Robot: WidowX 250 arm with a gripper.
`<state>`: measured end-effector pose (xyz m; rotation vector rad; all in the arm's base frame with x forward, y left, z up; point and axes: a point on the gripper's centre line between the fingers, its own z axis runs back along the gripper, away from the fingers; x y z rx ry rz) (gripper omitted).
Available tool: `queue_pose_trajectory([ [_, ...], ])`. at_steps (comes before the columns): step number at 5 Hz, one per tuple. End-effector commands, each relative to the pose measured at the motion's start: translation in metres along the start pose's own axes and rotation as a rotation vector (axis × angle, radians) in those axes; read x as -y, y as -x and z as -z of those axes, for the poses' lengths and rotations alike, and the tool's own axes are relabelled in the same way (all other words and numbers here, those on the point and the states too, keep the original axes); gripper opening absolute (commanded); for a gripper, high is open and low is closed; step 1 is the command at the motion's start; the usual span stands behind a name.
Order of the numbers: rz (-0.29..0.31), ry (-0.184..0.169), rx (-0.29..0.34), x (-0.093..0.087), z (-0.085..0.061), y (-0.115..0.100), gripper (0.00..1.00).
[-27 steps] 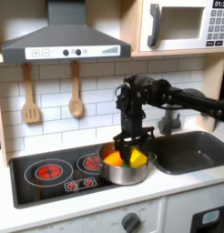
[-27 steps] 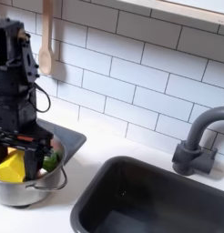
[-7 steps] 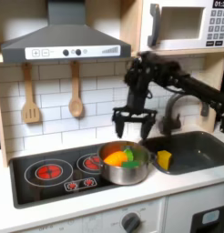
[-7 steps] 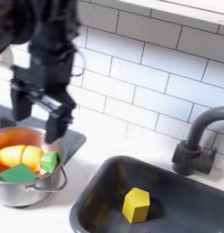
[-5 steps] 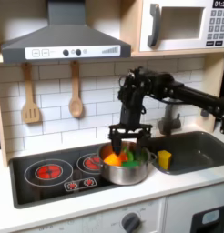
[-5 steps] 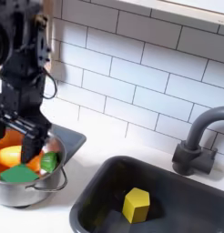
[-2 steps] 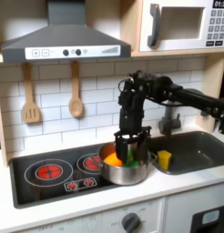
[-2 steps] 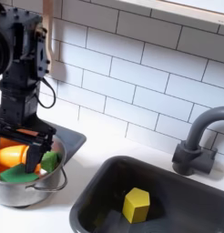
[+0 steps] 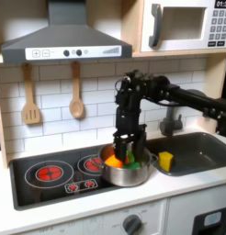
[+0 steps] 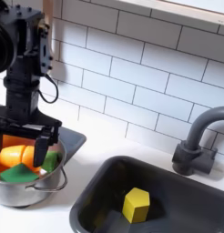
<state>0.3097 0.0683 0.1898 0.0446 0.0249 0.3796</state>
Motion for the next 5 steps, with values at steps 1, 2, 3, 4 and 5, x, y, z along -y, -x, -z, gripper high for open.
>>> queue_pose_trajectory([
  [1, -0.172, -0.002, 0.021, -0.009, 0.007, -0.013, 1.00],
  [2, -0.232, 0.023, 0.020, -0.003, 0.008, -0.013, 1.00],
  [3, -0.283, 0.013, 0.024, 0.000, 0.008, -0.013, 1.00],
  [4, -0.363, 0.051, -0.002, 0.003, 0.012, -0.016, 1.00],
  [5, -0.410, 0.083, -0.020, 0.006, 0.017, -0.017, 1.00],
])
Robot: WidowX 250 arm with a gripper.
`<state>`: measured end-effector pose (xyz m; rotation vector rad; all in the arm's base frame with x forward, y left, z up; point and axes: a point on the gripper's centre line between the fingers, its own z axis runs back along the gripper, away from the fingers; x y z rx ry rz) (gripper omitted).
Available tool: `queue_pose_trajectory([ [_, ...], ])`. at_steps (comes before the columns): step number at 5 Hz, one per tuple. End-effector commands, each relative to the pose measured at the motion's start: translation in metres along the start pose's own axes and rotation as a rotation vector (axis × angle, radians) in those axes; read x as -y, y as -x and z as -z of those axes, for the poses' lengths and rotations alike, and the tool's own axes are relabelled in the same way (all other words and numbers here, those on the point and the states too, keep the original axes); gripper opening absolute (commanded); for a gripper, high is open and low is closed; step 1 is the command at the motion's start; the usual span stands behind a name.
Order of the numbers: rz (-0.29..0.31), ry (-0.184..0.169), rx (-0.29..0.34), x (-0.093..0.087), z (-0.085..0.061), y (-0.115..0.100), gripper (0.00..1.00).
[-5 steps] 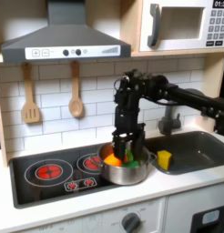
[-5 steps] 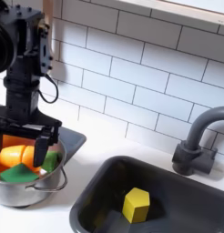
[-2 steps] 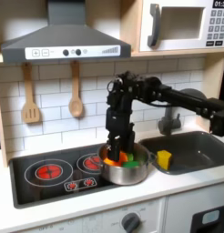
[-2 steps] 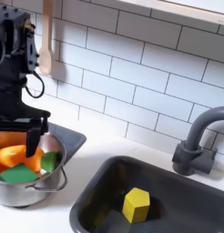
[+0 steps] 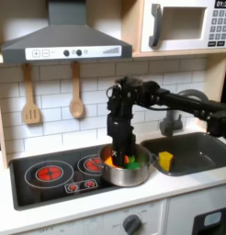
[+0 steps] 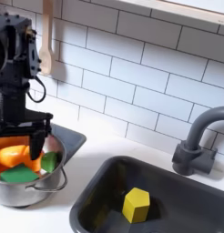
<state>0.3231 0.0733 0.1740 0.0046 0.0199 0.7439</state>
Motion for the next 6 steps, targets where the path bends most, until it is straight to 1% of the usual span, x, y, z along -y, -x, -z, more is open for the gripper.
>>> queue_pose_trajectory([
  [1, -0.059, 0.060, 0.006, 0.013, -0.002, -0.004, 1.00],
  [2, -0.090, 0.053, 0.011, 0.011, 0.000, -0.010, 1.00],
  [3, -0.110, 0.053, 0.025, 0.010, 0.002, -0.012, 1.00],
  [4, -0.126, 0.042, 0.047, 0.012, 0.003, -0.014, 1.00],
  [5, -0.150, 0.020, 0.081, 0.006, 0.007, -0.016, 1.00],
  [6, -0.151, -0.001, 0.092, 0.006, 0.016, -0.017, 1.00],
])
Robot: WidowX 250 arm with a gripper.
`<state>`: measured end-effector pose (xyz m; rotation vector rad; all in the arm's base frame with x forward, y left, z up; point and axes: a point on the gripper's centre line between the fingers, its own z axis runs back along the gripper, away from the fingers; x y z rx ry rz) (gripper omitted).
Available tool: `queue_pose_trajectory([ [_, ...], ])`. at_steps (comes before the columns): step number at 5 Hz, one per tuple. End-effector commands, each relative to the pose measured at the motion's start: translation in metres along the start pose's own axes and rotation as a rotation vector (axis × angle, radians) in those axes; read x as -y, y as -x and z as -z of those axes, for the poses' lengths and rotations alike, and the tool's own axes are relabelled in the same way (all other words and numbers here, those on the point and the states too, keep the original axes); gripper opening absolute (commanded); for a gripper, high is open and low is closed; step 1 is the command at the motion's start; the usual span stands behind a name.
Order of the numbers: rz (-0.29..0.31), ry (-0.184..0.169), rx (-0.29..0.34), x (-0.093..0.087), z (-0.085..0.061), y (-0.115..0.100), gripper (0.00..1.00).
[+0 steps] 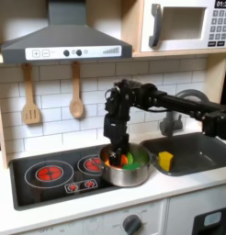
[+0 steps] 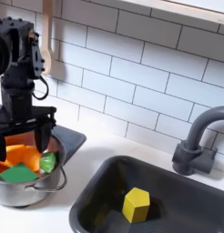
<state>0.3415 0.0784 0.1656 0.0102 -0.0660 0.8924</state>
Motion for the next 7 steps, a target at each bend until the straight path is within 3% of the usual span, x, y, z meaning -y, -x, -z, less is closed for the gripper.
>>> queue_pose_trajectory([
  [1, -0.006, -0.016, 0.031, 0.000, 0.005, 0.001, 1.00],
  [2, -0.019, -0.012, 0.037, -0.001, 0.004, 0.001, 1.00],
  [3, -0.021, -0.013, 0.050, -0.002, 0.004, 0.000, 0.00],
  [4, 0.027, -0.025, 0.099, 0.001, -0.004, 0.005, 0.00],
  [7, 0.031, -0.048, 0.160, -0.003, -0.016, 0.003, 0.00],
])
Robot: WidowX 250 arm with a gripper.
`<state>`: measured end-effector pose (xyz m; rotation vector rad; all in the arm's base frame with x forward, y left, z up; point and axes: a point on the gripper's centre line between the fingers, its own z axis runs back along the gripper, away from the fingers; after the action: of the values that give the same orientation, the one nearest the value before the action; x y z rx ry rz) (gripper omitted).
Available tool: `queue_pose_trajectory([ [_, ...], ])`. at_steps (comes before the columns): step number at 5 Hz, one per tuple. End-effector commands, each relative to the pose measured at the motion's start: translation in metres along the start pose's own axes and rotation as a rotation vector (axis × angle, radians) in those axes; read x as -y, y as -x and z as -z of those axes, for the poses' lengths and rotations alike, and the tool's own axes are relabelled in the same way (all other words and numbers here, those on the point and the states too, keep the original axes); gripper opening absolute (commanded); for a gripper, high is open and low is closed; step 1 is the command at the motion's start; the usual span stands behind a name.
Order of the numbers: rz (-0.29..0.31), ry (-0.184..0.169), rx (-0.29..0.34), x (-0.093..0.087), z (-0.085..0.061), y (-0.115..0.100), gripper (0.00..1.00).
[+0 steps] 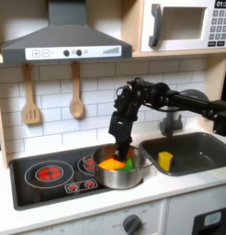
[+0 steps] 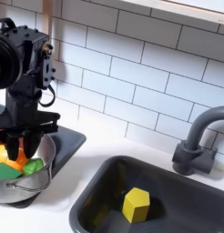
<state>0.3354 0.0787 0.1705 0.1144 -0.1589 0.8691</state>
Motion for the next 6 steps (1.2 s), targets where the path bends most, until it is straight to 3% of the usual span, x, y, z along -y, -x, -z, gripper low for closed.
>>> queue_pose_trajectory([
  [1, -0.033, -0.035, 0.001, -0.003, -0.001, -0.001, 0.00],
  [2, -0.106, -0.034, -0.081, -0.010, 0.000, 0.006, 1.00],
  [4, -0.211, -0.046, -0.096, -0.025, 0.001, -0.003, 1.00],
  [6, -0.261, -0.046, -0.106, -0.030, 0.006, -0.003, 1.00],
])
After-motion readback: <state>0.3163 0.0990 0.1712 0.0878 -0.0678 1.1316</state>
